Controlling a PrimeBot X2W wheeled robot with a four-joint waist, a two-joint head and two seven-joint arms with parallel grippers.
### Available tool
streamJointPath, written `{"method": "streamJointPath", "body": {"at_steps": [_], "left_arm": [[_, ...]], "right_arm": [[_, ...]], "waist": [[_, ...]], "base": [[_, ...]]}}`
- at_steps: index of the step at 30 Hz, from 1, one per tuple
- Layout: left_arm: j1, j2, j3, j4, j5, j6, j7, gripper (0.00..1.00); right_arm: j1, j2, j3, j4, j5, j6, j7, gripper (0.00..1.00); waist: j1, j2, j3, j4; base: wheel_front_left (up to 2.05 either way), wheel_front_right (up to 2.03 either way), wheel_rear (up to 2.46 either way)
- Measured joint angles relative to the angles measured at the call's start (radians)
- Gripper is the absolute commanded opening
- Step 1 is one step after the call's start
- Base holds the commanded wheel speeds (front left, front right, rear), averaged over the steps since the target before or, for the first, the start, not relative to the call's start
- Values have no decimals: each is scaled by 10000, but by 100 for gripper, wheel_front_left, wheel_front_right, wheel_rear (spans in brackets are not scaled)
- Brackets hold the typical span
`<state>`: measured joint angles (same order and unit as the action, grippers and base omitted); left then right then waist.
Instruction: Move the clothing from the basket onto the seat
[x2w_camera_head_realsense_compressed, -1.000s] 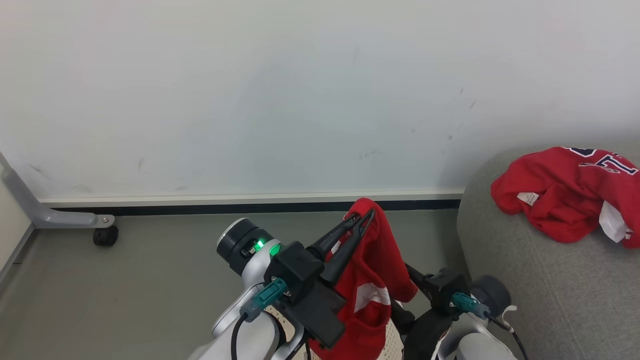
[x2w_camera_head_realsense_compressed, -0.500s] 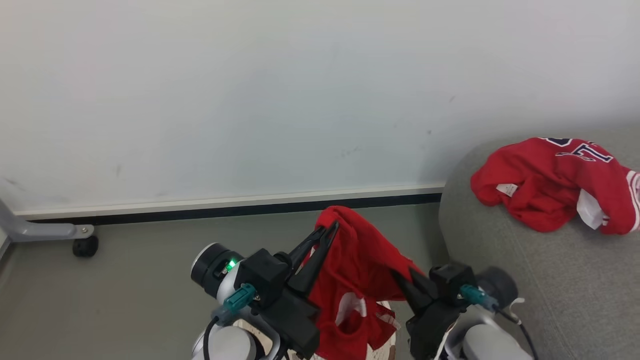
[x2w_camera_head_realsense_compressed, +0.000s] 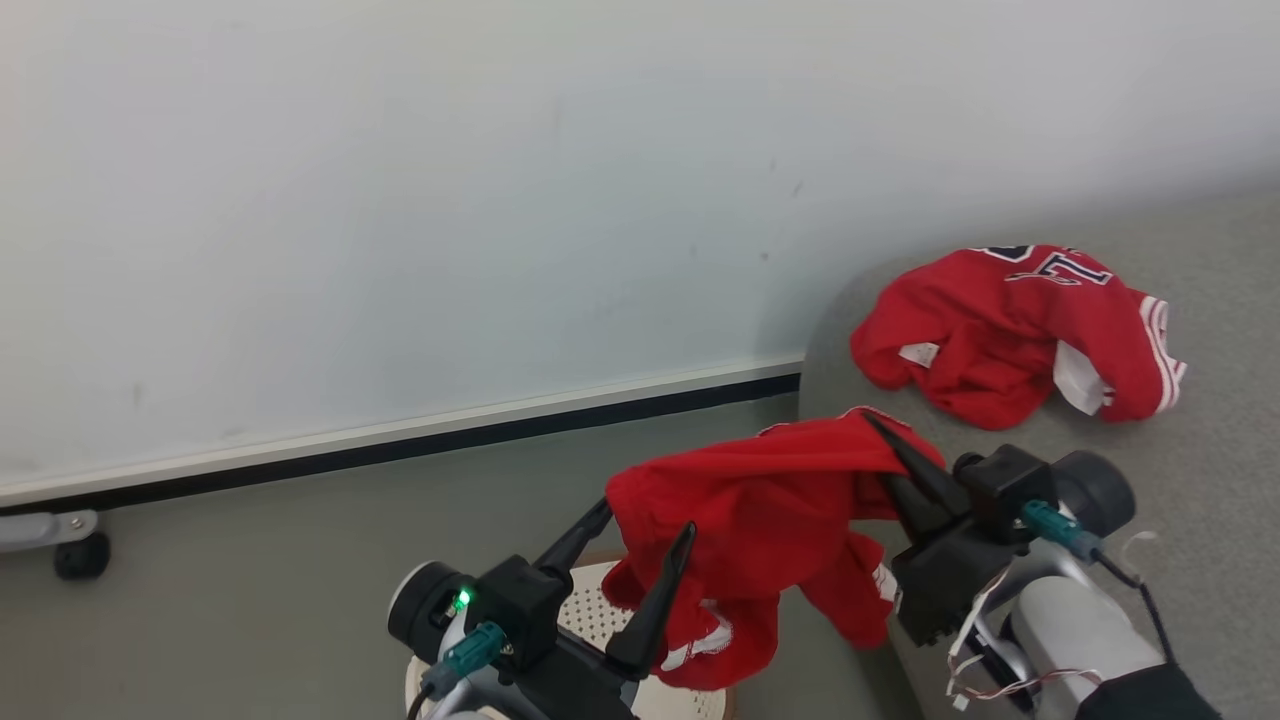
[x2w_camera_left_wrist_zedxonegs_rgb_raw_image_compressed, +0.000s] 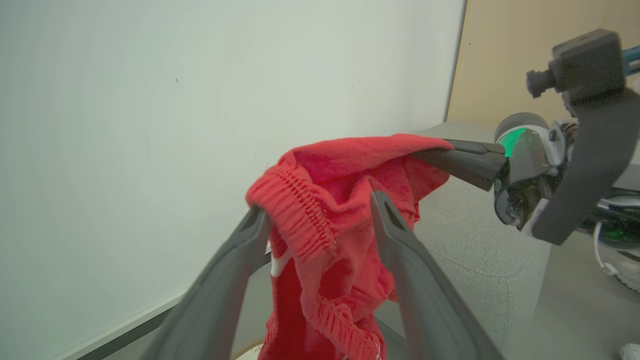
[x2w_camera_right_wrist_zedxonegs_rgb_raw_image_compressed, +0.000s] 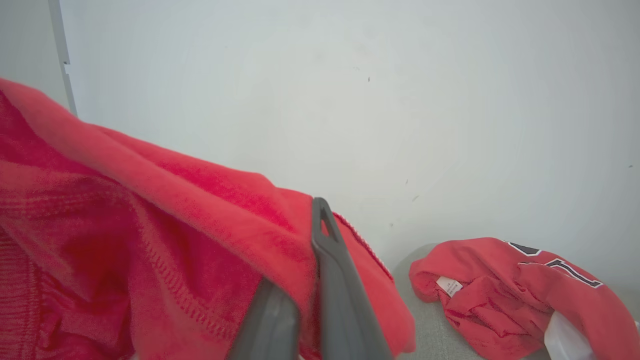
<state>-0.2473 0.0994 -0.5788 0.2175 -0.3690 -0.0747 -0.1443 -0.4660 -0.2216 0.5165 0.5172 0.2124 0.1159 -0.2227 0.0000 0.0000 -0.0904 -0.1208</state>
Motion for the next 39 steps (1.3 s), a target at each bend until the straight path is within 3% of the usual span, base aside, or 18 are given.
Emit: {"method": "streamJointPath", "body": {"at_steps": [13,21,39], "left_arm": [[611,-71,-96,424,-100,0,-449,100],[786,-136,-261,575,-102,-8,-692,100],[1115,-305,-627,581,-127,-17,-876,100]], "right_arm": [[61,-1170,-642,-1197,0,-205,192,0],[517,-1569,-932,-1825,230,-380,470,0],[630,-1812,-1358,-2790,719,-458,1106,0]], "waist": [[0,1,-3,-1268],[0,0,0,-1966],[0,0,401,-3194]], "base": [[0,0,0],[0,0,0],[0,0,0]]}}
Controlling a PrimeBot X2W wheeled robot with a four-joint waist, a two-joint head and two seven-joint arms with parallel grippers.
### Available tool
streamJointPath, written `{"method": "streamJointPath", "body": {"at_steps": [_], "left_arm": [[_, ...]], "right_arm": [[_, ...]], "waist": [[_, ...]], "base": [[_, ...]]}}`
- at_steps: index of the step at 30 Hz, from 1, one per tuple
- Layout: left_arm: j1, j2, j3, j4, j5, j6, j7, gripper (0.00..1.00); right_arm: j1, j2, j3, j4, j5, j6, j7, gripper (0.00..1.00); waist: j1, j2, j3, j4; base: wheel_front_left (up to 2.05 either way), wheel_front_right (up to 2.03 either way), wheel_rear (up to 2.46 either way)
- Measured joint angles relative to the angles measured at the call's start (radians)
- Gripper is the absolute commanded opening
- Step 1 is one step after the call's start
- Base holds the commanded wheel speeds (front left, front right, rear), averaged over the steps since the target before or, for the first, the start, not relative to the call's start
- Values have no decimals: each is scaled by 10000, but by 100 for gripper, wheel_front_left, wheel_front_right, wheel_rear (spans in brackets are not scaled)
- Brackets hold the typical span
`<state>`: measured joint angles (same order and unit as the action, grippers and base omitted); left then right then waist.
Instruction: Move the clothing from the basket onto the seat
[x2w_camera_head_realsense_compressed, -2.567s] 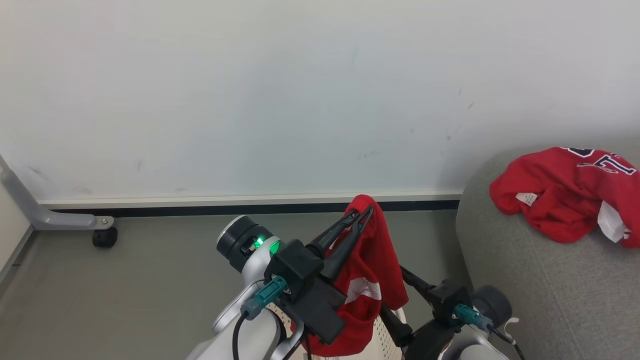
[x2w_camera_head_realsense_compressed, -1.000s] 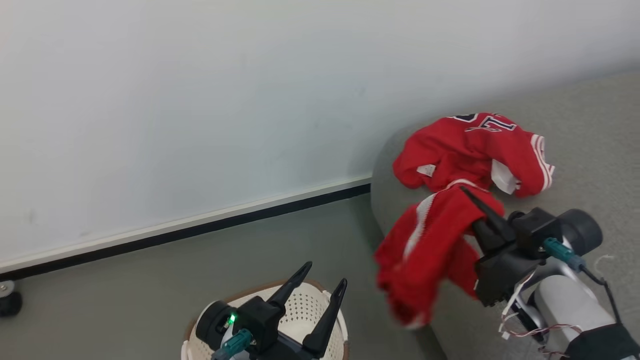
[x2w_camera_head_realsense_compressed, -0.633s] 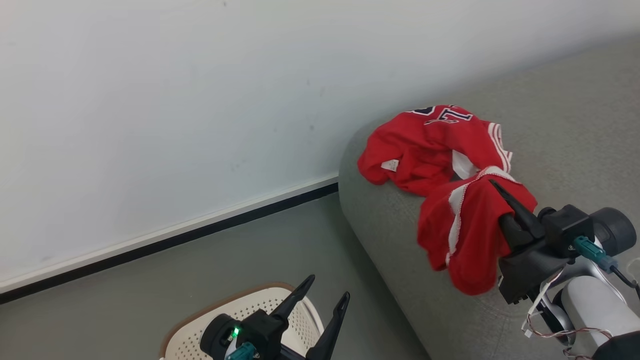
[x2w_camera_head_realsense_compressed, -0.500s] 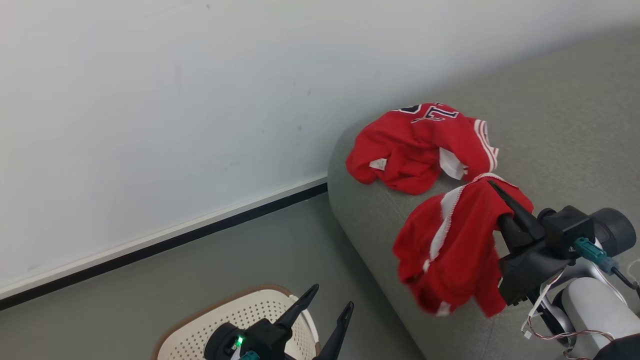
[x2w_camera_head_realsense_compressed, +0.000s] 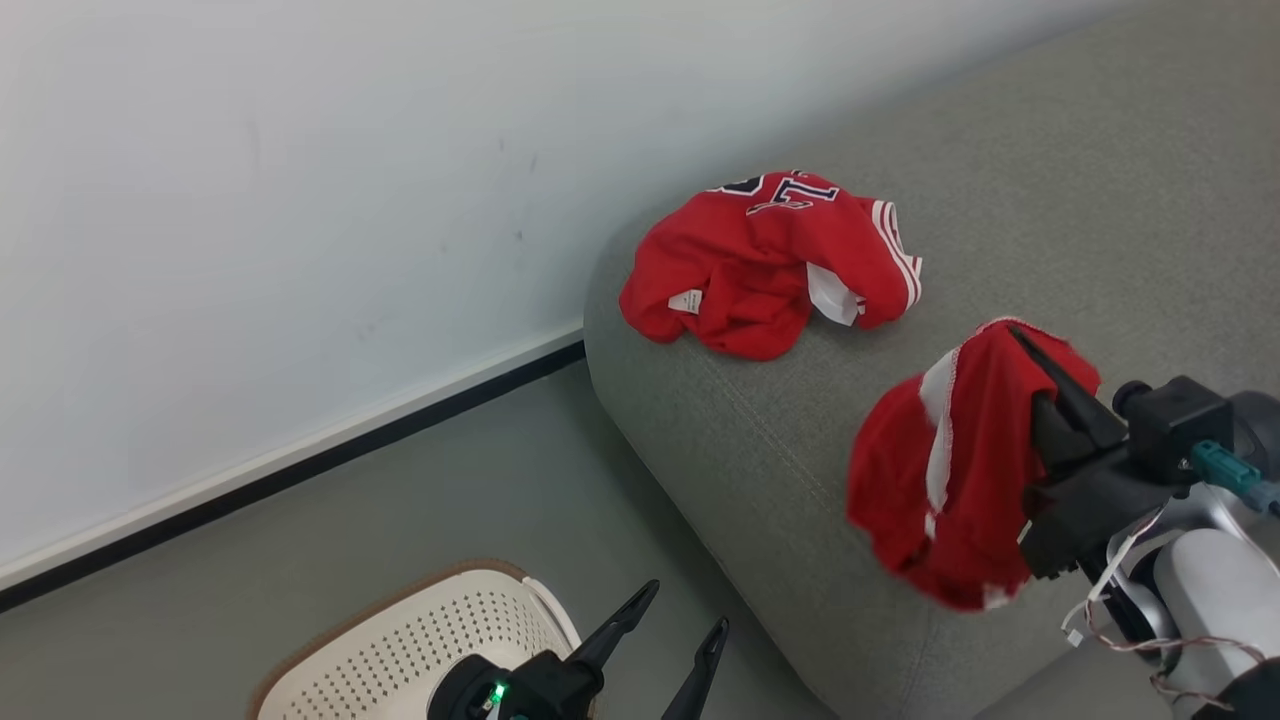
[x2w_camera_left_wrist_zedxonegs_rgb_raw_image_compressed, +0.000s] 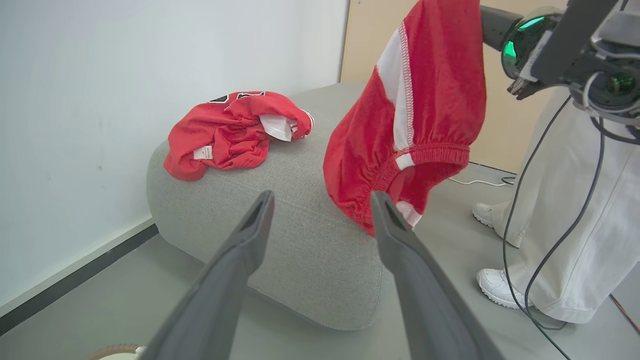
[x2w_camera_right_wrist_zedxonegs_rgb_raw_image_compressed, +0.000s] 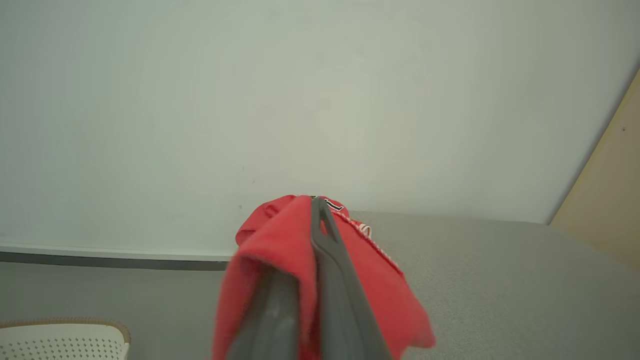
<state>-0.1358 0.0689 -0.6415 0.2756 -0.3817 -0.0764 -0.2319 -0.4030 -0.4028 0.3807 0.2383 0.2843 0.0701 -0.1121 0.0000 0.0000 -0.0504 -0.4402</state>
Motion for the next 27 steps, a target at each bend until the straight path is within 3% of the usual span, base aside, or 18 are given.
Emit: {"method": "streamJointPath", "body": {"at_steps": [11,19,27], "left_arm": [[-265,92,-79,-401,224,6,-4,100],[-662,648,15,-1120,514,17,109,100],[-1093,1312,339,-1937,811,73,382,100]], "right_arm": [[-2523,-320,-700,437,324,127,414,0],[-5607,-752,-1381,1883,454,196,767,0],[-7676,-1239,-1651,3373,299,268,945,0]], "waist": [[0,0,836,132],[1,0,1739,604],[2,1,2792,1251]], "base": [[0,0,0],[0,0,0],[0,0,0]]}}
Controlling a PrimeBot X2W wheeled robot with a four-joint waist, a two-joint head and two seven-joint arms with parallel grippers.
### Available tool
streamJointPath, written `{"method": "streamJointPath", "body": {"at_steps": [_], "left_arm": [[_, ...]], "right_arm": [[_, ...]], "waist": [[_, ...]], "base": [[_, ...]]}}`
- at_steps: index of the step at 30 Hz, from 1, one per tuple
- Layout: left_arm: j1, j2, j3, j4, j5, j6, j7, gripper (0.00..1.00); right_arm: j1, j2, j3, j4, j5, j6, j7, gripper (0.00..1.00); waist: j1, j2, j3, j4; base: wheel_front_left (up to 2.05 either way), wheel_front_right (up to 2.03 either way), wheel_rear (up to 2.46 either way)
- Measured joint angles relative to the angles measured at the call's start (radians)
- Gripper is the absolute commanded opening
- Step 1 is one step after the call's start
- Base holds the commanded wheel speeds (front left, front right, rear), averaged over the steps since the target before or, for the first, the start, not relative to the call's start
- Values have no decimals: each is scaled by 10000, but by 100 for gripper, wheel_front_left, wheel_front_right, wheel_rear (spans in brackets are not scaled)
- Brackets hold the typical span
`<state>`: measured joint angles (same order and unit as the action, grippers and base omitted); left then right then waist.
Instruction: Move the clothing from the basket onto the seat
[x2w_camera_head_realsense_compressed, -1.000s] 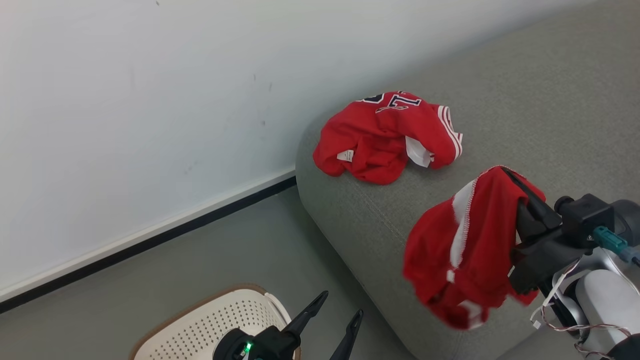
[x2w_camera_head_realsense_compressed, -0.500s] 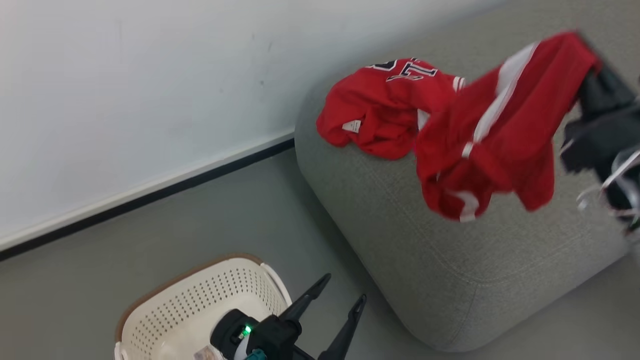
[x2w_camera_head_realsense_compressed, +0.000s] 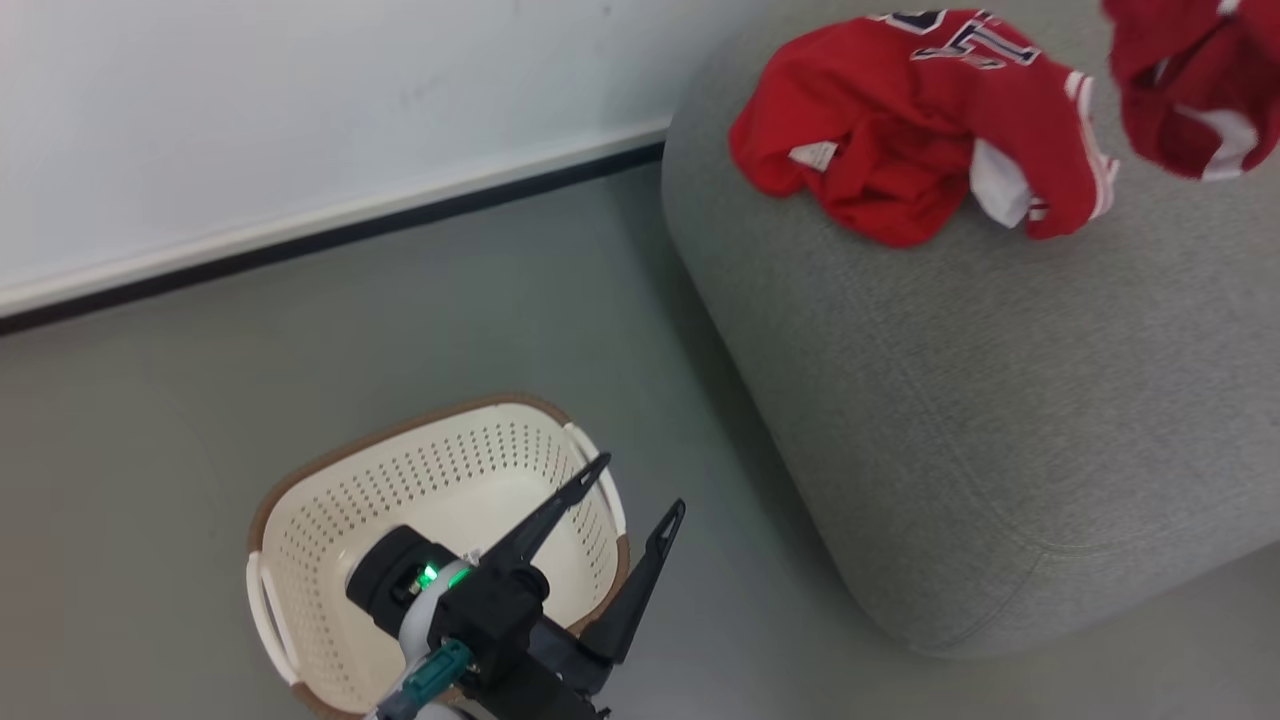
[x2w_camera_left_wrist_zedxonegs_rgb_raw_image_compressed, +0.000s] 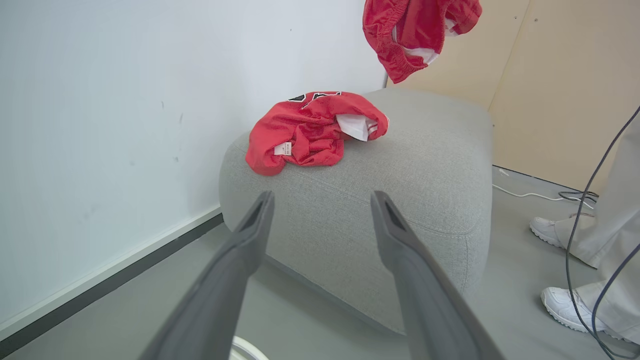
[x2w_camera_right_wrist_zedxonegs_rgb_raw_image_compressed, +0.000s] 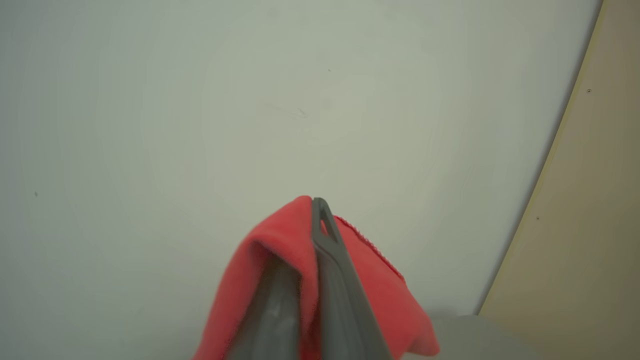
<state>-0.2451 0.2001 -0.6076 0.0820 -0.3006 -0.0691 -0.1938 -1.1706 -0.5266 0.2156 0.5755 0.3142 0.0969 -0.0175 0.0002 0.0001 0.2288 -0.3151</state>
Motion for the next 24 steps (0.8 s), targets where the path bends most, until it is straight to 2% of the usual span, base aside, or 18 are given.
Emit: {"method": "streamJointPath", "body": {"at_steps": [5,9,12,15,19,24], "left_arm": [[-314,123,113,-554,92,2,213,100],[-408,341,198,-821,117,-2,414,100],[-413,581,320,-1057,117,-2,529,100],[-425,769,560,-1417,117,88,575,100],[-636,865,696,-1841,148,161,792,100],[-812,947,729,-2017,201,161,966,100]], "right_arm": [[-753,-662,-368,570,-96,-98,-12,0],[-1381,-696,-821,1243,-33,-495,-33,0],[-1716,-706,-838,1664,-25,-654,-119,0],[-1746,-583,-725,1954,-67,-711,-201,0],[-1723,67,-652,2763,15,-802,-362,0],[-1520,458,-604,3653,65,-830,-539,0]], "waist": [[0,0,708,420],[1,1,1281,727],[1,1,1692,925],[1,1,2090,1073],[0,1,2734,1175],[0,1,3285,1165]], "base": [[0,0,0],[0,0,0],[0,0,0],[0,0,0],[0,0,0],[0,0,0]]}}
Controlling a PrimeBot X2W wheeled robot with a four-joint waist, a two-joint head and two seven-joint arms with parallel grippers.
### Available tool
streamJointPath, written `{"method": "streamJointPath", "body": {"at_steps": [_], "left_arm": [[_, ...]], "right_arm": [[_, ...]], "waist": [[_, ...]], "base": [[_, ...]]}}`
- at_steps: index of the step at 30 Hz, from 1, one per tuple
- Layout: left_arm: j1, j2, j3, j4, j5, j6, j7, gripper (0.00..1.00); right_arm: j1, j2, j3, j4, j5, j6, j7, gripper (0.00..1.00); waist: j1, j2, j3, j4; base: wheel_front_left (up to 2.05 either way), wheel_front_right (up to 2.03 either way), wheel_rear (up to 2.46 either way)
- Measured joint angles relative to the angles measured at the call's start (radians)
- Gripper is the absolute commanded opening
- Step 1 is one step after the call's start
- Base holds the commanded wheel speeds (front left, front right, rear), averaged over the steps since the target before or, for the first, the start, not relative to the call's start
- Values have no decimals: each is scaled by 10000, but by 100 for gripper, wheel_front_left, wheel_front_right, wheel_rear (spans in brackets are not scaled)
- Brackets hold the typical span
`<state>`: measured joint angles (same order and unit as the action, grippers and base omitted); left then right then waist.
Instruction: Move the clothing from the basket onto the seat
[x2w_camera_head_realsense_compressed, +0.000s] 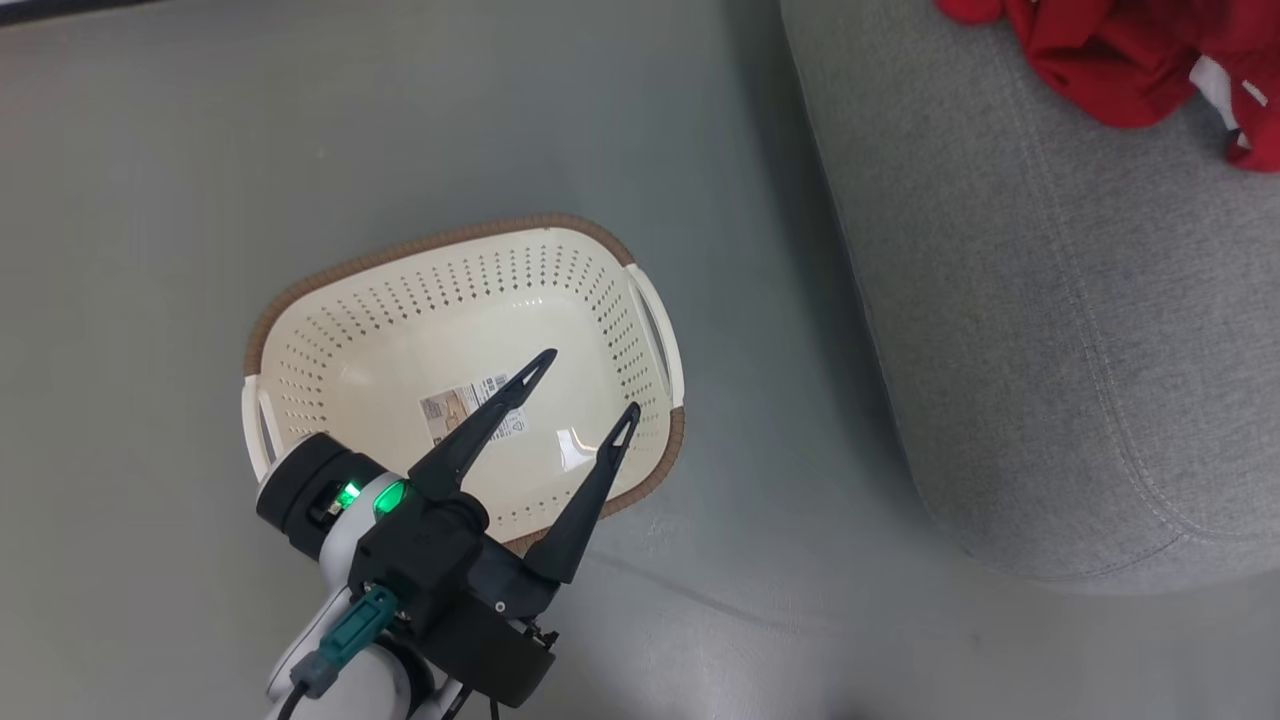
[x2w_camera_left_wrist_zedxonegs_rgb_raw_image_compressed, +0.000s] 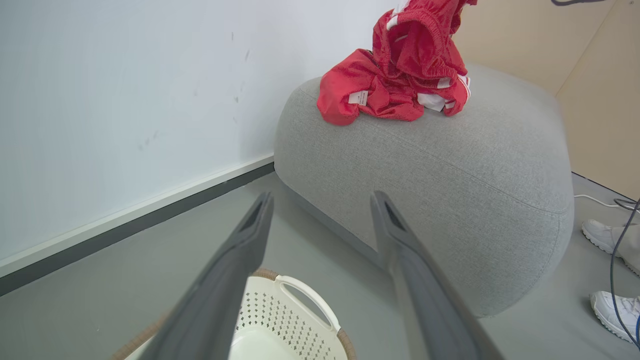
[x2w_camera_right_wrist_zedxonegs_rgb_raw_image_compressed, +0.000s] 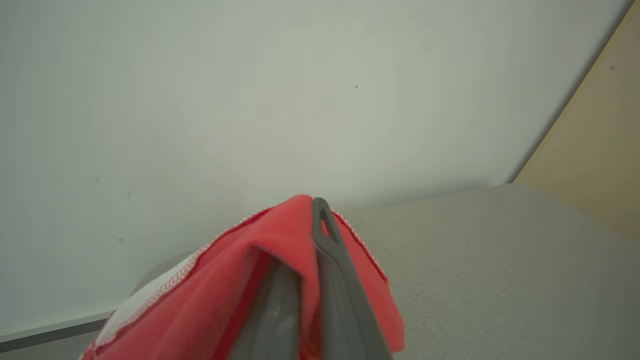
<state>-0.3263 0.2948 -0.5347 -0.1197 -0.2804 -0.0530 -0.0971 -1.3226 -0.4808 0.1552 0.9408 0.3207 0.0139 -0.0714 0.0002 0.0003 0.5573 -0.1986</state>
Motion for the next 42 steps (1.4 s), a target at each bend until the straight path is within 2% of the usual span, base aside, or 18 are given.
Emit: {"method": "streamJointPath", "body": {"at_steps": [6,16,17,18,19,20,25,36,42], "left_arm": [[-9,113,21,-19,6,2,165,100],[-209,88,-4,-54,12,2,249,100],[-209,88,-6,-54,12,2,251,100],[-209,88,-6,-54,12,2,251,100],[-208,90,0,-54,12,4,251,100],[-208,92,8,-46,12,8,251,100],[-202,100,44,-36,12,92,249,100],[-124,142,157,13,10,192,232,100],[-70,176,211,109,2,265,161,100]], "right_arm": [[310,546,113,941,130,-44,-196,0],[704,362,393,1931,-102,8,-374,2],[706,362,401,1971,-117,50,-443,25],[706,362,401,1971,-117,50,-443,44],[709,364,428,1994,-123,130,-464,95],[709,376,483,2017,-136,192,-558,100],[938,593,767,2071,-240,485,-949,100],[1672,953,1166,2213,-493,836,-1521,100],[2344,1237,1337,2215,-502,918,-1680,100]], "waist": [[0,0,377,-115],[-2,-1,402,-229],[-2,-2,395,-236],[-2,-2,395,-236],[-2,-1,388,-244],[-2,-2,377,-257],[-2,-2,292,-385],[-2,-2,26,-874],[-2,-2,-176,-1210]], "base": [[0,0,0],[0,0,0],[0,0,0],[0,0,0],[0,0,0],[0,0,0],[0,0,0],[0,0,0],[0,0,0]]}}
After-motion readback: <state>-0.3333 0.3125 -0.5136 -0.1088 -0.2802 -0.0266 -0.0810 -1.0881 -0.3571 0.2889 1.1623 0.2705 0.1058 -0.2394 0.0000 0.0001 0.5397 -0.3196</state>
